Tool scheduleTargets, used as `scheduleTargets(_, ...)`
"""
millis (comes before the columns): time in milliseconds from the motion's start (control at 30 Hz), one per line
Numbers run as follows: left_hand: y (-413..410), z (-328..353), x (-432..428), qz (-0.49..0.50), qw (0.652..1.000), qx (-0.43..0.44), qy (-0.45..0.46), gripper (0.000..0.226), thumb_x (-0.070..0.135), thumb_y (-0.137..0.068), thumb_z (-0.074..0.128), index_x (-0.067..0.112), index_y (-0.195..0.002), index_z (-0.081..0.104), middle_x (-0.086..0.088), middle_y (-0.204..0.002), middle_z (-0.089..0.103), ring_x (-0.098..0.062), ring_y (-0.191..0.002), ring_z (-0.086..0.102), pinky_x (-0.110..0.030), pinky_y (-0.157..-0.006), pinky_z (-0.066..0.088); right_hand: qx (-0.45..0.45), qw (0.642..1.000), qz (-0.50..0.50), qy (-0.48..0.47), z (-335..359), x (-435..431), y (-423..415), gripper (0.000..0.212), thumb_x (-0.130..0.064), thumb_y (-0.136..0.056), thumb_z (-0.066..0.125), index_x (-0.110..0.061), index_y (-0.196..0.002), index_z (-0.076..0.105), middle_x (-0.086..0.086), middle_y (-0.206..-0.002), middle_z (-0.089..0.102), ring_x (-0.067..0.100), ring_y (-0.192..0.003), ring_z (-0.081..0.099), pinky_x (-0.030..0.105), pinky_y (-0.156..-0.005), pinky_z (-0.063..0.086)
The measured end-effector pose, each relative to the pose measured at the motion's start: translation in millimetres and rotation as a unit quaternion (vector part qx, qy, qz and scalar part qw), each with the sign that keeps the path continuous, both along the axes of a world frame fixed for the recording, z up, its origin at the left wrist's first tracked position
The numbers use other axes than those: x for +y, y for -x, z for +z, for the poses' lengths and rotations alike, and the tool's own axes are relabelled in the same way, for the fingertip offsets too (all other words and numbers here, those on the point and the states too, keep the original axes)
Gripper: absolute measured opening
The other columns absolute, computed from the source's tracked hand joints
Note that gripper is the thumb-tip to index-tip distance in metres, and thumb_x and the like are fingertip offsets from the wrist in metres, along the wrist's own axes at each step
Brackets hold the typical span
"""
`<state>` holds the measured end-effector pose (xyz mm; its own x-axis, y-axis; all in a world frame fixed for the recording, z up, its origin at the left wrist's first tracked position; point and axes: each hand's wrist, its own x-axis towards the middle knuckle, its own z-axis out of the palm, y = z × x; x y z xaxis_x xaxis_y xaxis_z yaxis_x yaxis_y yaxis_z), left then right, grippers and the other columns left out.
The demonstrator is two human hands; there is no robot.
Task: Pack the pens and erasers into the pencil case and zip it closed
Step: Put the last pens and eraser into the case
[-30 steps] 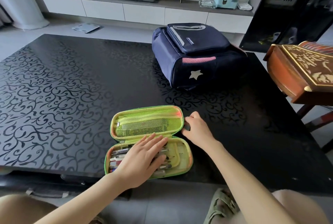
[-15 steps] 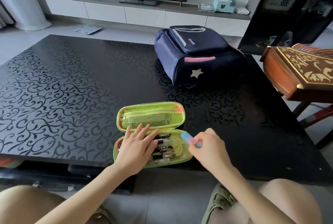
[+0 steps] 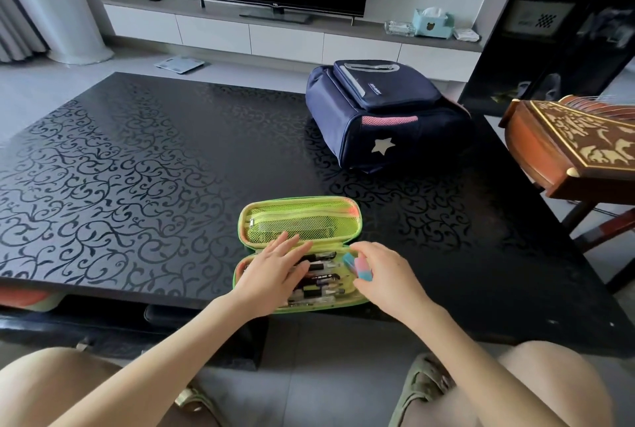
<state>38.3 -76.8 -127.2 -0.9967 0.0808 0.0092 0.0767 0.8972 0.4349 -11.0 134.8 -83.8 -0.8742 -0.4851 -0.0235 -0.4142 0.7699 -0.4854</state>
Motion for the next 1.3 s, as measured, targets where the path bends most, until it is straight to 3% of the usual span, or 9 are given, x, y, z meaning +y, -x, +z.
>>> scheduleTargets(133,1,15,-2,0.035,0.996,0.036,-0.072,0.043,0.036,-0.098,0.034,0.024,-0.139,0.038,0.003,-0.149,0.035,-0.014,-0.142,0.015,-0.036,-0.112,0.021,0.011,0.995,0.041,-0.087,-3,-4,1,0.046,-0.029,-0.085,0.062,-0.027,-0.13,0.05,-0.007,-0.11,0.058,0.017,-0.101,0.055,0.03,-0.081,0.046)
scheduleTargets(267,14,24,-34,0.2,0.971,0.093,-0.094,0.036,0.026,-0.097,0.04,0.013,-0.13,0.049,-0.009,-0.134,0.052,-0.025,-0.12,0.048,-0.035,-0.096,0.038,0.048,0.997,-0.046,-0.031,4,-1,13,0.032,-0.028,-0.092,0.05,-0.022,-0.123,0.058,-0.004,-0.112,0.063,0.015,-0.098,0.059,0.028,-0.079,0.047)
scheduleTargets(433,50,16,-79,0.383,0.89,-0.055,-0.24,0.048,0.035,-0.092,0.044,0.01,-0.133,0.042,-0.014,-0.129,0.053,-0.03,-0.112,0.052,-0.036,-0.094,0.043,-0.067,0.981,-0.18,0.004,-11,-8,69,0.042,-0.028,-0.094,0.049,-0.012,-0.133,0.048,0.007,-0.12,0.061,0.026,-0.114,0.054,0.034,-0.092,0.044)
scheduleTargets(567,71,13,-85,0.371,0.809,-0.105,-0.443,0.049,0.025,-0.089,0.057,0.006,-0.132,0.043,-0.015,-0.121,0.058,-0.026,-0.097,0.061,-0.038,-0.086,0.052,-0.218,0.933,-0.231,0.168,-28,-31,106,0.056,-0.025,-0.09,0.057,-0.008,-0.139,0.038,0.012,-0.117,0.056,0.03,-0.106,0.057,0.041,-0.084,0.052)
scheduleTargets(767,82,37,-75,0.292,0.821,-0.01,-0.491,0.027,-0.013,-0.084,0.046,0.002,-0.097,0.065,-0.014,-0.092,0.059,-0.022,-0.074,0.055,-0.03,-0.066,0.05,-0.145,0.946,-0.202,0.208,-22,-41,129,0.008,-0.005,-0.084,0.057,-0.008,-0.086,0.064,0.009,-0.083,0.06,0.024,-0.078,0.054,0.034,-0.067,0.043)
scheduleTargets(900,59,57,-78,0.205,0.876,0.035,-0.436,0.039,-0.017,-0.077,0.05,0.017,-0.088,0.066,-0.01,-0.087,0.065,-0.019,-0.074,0.06,-0.03,-0.069,0.051,-0.01,0.982,-0.102,0.16,10,-18,101,0.01,-0.012,-0.086,0.061,-0.015,-0.095,0.064,-0.003,-0.089,0.063,0.016,-0.083,0.057,0.032,-0.077,0.047)
scheduleTargets(1033,7,45,-77,0.055,0.978,0.08,-0.187,0.041,-0.012,-0.067,0.066,0.021,-0.09,0.059,0.003,-0.097,0.064,-0.011,-0.085,0.06,-0.028,-0.076,0.05,0.108,0.992,0.034,0.064,8,9,48,0.026,-0.006,-0.077,0.067,-0.019,-0.099,0.062,-0.008,-0.098,0.06,0.011,-0.09,0.055,0.027,-0.077,0.047)
scheduleTargets(1200,-28,21,-67,-0.039,0.99,0.135,0.008,0.06,0.009,-0.063,0.078,0.022,-0.117,0.054,0.007,-0.118,0.051,-0.012,-0.103,0.051,-0.016,-0.084,0.04,0.248,0.963,0.102,-0.017,-34,29,15,0.05,-0.004,-0.06,0.083,-0.008,-0.106,0.065,0.004,-0.107,0.064,0.019,-0.1,0.054,0.032,-0.076,0.056)
scheduleTargets(1300,-34,10,-54,-0.05,0.977,0.18,0.102,0.071,0.028,-0.059,0.084,0.021,-0.123,0.055,0.004,-0.118,0.047,-0.014,-0.108,0.043,-0.027,-0.084,0.047,0.279,0.954,0.103,-0.028,-49,31,10,0.053,-0.009,-0.057,0.087,-0.005,-0.106,0.066,0.007,-0.105,0.066,0.02,-0.096,0.055,0.032,-0.074,0.056)
